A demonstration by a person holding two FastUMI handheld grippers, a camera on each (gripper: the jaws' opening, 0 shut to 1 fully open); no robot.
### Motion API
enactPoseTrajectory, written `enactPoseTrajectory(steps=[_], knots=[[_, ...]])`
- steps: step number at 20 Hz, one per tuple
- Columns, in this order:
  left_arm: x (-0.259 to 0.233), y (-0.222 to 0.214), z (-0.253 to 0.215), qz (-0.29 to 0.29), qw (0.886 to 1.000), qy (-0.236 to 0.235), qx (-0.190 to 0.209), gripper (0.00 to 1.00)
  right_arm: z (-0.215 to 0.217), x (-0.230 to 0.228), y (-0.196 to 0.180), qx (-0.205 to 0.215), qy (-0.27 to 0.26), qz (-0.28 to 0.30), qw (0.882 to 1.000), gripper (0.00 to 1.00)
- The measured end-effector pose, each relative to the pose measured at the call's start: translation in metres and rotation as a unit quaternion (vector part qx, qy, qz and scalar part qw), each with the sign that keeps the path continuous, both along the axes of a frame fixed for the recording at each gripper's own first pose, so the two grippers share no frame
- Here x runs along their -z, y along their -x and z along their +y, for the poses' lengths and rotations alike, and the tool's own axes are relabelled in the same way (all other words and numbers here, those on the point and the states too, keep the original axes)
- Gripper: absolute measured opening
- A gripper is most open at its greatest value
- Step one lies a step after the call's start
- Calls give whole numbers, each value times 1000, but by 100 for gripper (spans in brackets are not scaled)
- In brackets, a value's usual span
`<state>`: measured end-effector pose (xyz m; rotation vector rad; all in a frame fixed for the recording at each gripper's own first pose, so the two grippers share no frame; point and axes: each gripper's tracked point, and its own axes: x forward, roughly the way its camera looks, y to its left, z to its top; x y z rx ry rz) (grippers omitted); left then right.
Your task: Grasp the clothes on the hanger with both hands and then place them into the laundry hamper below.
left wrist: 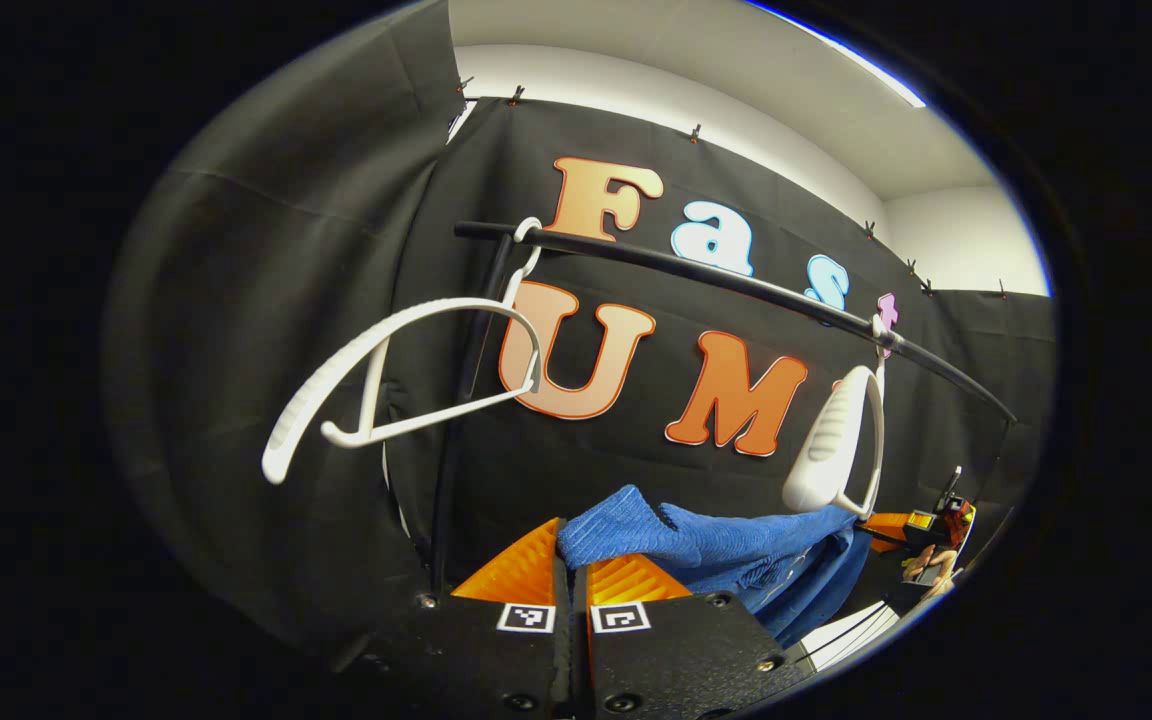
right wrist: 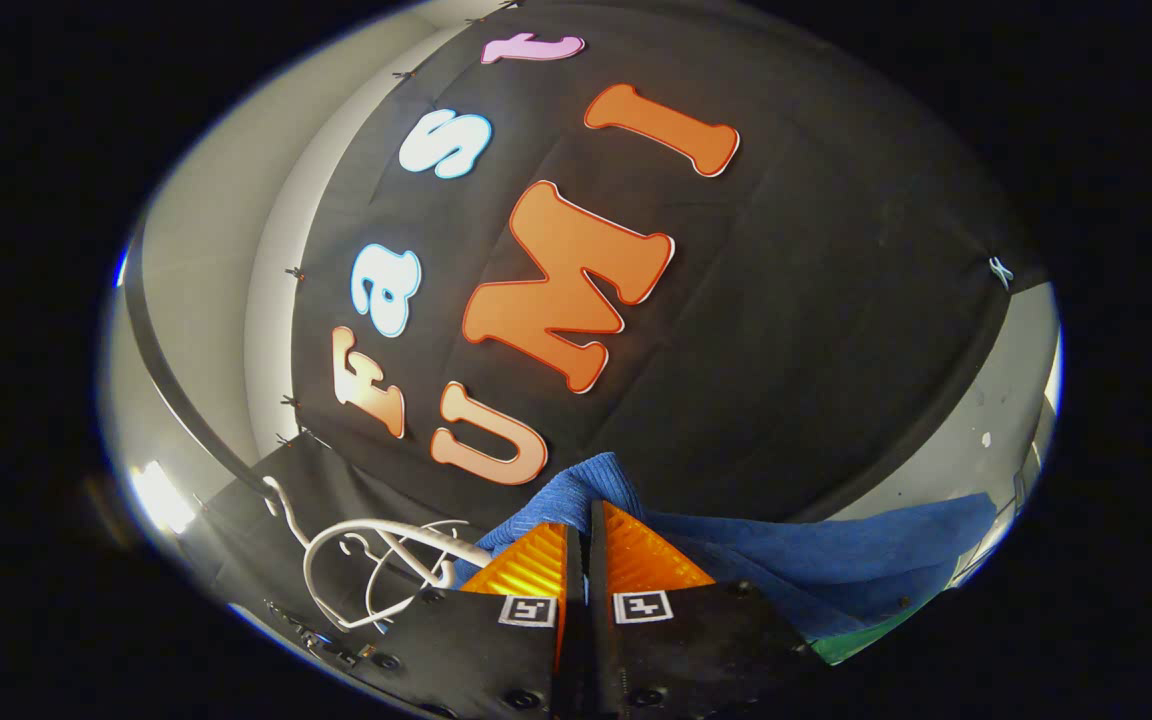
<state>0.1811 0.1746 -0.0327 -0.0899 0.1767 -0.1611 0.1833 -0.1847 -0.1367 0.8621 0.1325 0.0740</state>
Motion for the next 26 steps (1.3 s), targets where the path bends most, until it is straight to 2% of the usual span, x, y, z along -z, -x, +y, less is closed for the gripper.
enactPoseTrajectory(steps=[4,9,12,17,26], knots=[[32,5,-3,20,1000,-12,-1,0,-2,17,21,9,44,17,999,7],[38,17,-21,22,1000,-2,17,0,5,24,36,14,70,28,997,8],[40,38,-44,21,999,-23,45,0,11,33,48,18,91,40,995,8],[52,56,-86,12,991,-88,103,0,21,35,66,24,103,41,994,8],[105,54,-164,63,979,-59,183,2,28,53,84,42,137,56,988,8]])
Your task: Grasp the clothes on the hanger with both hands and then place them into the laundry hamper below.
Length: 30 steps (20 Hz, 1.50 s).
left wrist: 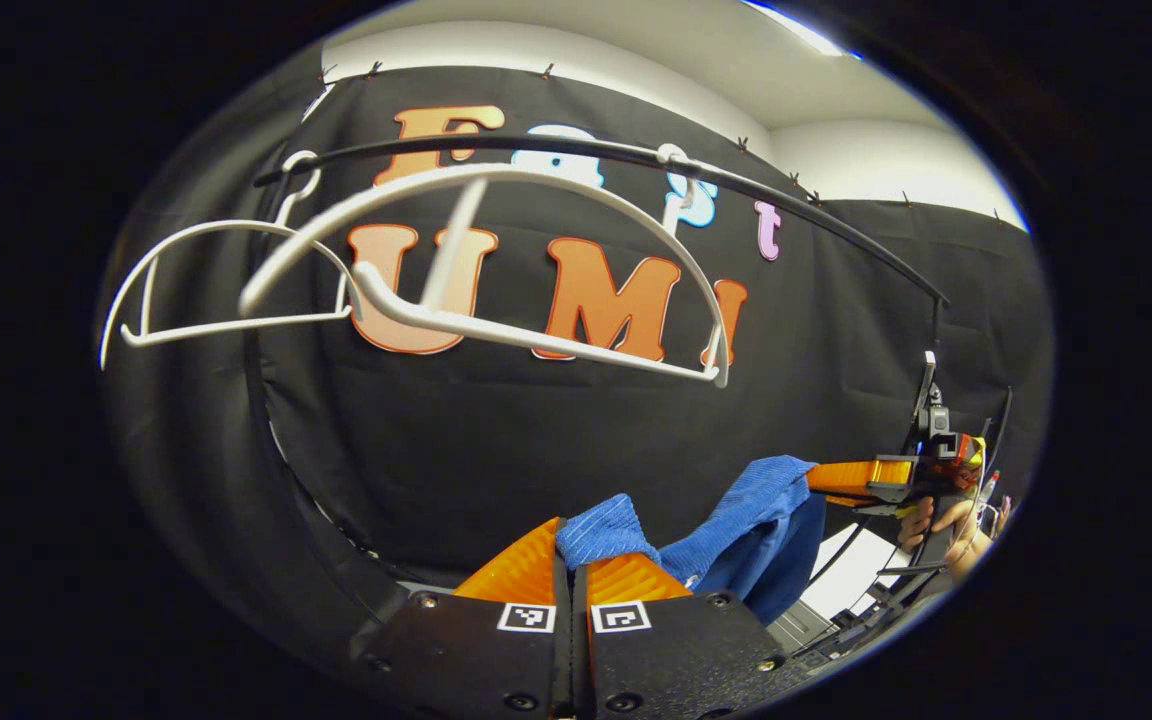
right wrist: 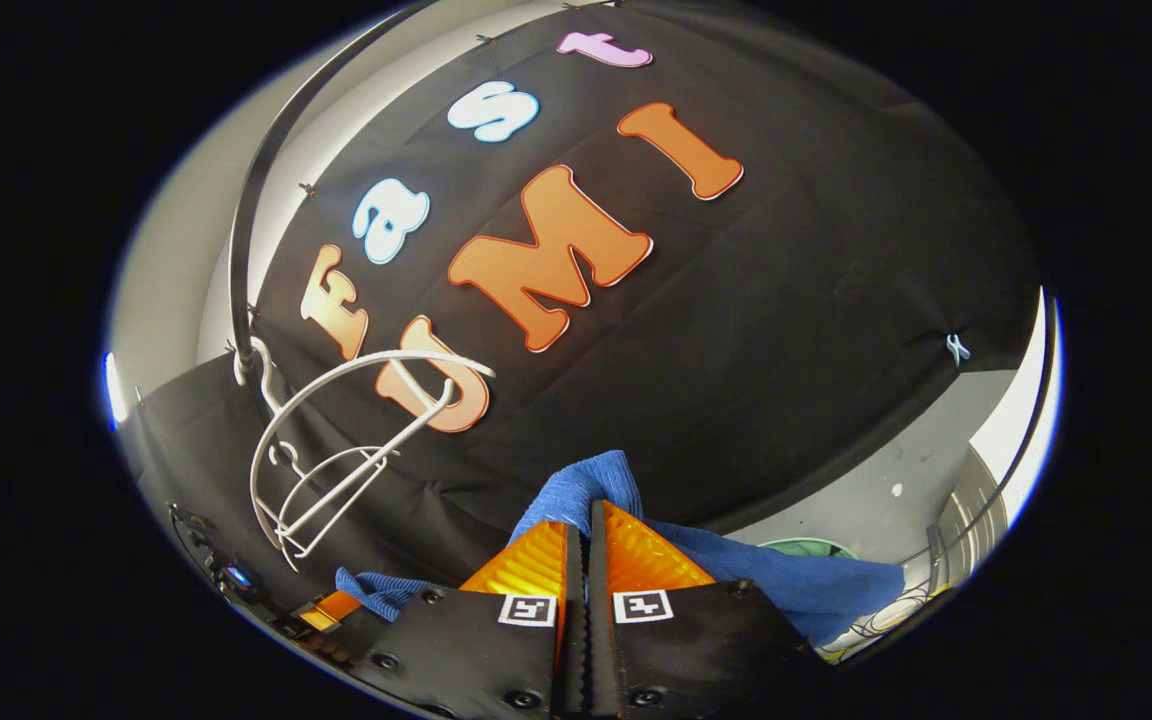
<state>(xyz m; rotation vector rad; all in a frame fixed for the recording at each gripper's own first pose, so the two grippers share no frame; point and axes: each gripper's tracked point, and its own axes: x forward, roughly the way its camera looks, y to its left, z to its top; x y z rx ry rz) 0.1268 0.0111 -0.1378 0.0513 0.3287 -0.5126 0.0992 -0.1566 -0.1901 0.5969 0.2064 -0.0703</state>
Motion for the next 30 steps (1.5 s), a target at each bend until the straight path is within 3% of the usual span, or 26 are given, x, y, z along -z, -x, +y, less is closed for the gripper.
enactPoseTrajectory(steps=[6,17,24,30], knots=[[50,-2,-40,59,998,14,20,0,3,31,4,3,26,32,999,8],[159,-10,-76,168,985,-42,26,0,-2,137,-2,8,50,137,989,8],[243,-16,-85,260,962,-78,12,0,-17,213,-14,17,66,210,975,8],[315,-9,-76,329,937,-119,-1,1,-36,277,-22,26,80,277,957,8]])
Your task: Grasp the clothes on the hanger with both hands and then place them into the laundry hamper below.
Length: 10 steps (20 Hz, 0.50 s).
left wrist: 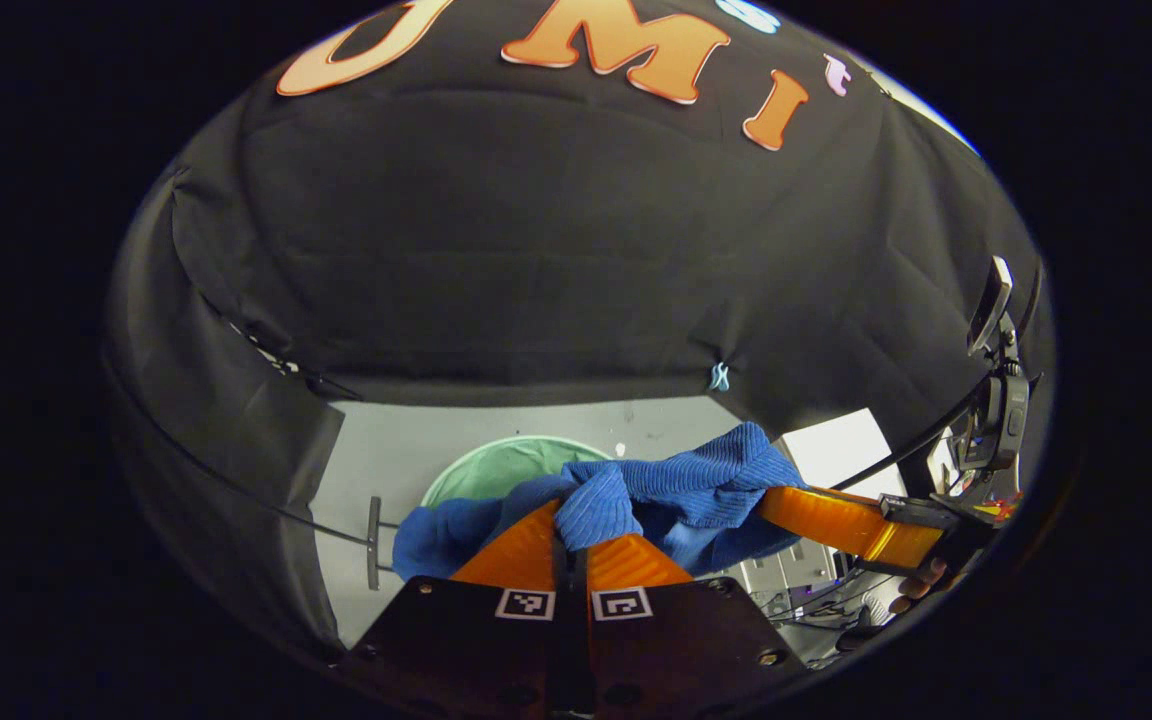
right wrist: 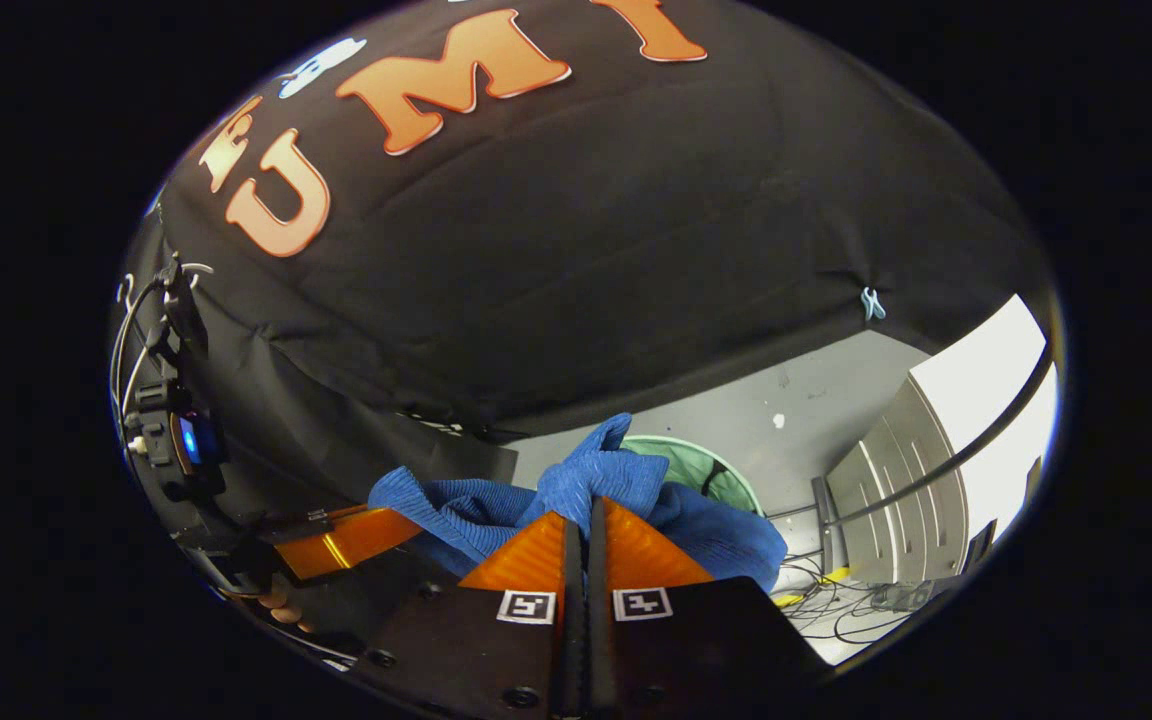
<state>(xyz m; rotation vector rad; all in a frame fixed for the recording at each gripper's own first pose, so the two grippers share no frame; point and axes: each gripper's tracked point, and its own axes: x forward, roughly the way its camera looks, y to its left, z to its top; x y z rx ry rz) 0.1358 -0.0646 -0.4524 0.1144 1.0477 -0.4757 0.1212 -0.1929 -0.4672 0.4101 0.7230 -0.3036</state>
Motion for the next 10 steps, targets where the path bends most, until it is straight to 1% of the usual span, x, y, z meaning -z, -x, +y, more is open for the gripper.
enactPoseTrajectory(steps=[7,10], knots=[[61,6,10,63,997,-40,-8,1,-11,78,10,6,-10,87,996,8],[62,14,13,86,994,-63,-11,1,-11,99,15,1,-11,122,993,8]])
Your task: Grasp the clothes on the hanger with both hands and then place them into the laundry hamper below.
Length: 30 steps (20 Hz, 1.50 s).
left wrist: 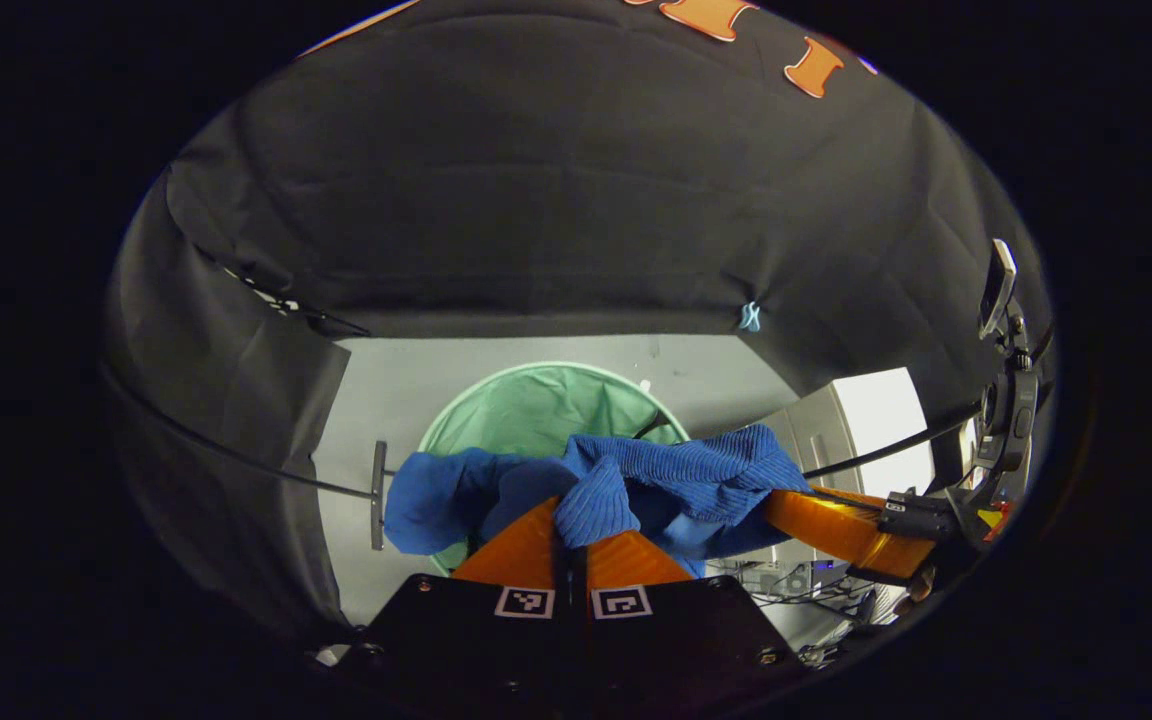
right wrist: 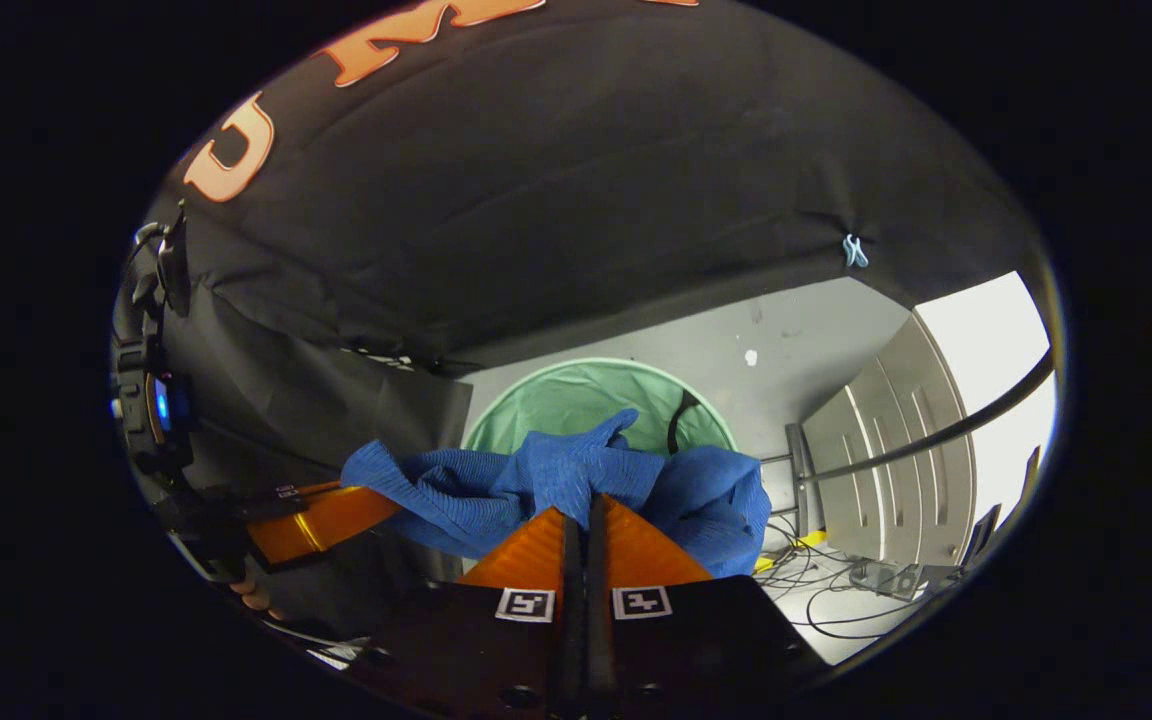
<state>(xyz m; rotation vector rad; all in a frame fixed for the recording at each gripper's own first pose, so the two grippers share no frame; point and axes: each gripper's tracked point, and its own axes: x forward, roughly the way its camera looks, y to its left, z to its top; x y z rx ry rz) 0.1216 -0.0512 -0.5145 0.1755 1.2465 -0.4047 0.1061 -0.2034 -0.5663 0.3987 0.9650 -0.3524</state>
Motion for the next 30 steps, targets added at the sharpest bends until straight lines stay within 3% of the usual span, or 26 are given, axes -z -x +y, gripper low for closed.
enactPoseTrajectory(steps=[7,8,9,12,13,14,16,18,19,20,22,23,24,25,30], knots=[[29,19,15,56,997,-45,-17,1,-2,39,9,2,-8,49,999,8],[33,21,20,59,996,-57,-19,1,-2,42,9,1,-8,54,999,13],[39,23,24,63,996,-68,-18,1,-2,43,8,-2,-5,60,998,8],[47,30,29,74,993,-84,-28,1,0,47,15,-14,9,73,997,10],[50,35,31,78,993,-82,-35,3,0,47,16,-19,15,71,997,10],[50,37,30,82,993,-79,-42,4,-1,47,18,-24,21,67,997,17],[48,42,32,81,992,-78,-48,8,-7,45,23,-24,31,70,997,17],[44,43,30,77,993,-75,-47,17,-6,41,31,-22,32,69,997,18],[41,43,28,72,994,-73,-45,29,-7,40,33,-20,33,68,997,24],[39,44,26,67,994,-71,-44,23,-10,39,36,-16,36,67,997,32],[33,45,23,58,995,-70,-41,47,-13,35,44,-13,37,64,997,30],[31,47,22,54,995,-71,-39,44,-13,34,47,-13,39,62,997,34],[27,48,20,50,996,-69,-37,52,-13,32,51,-13,42,59,997,52],[25,53,17,48,996,-67,-36,48,-13,28,54,-14,45,56,997,55],[1,70,11,30,997,-56,-43,65,-18,7,72,-27,69,37,997,74]])
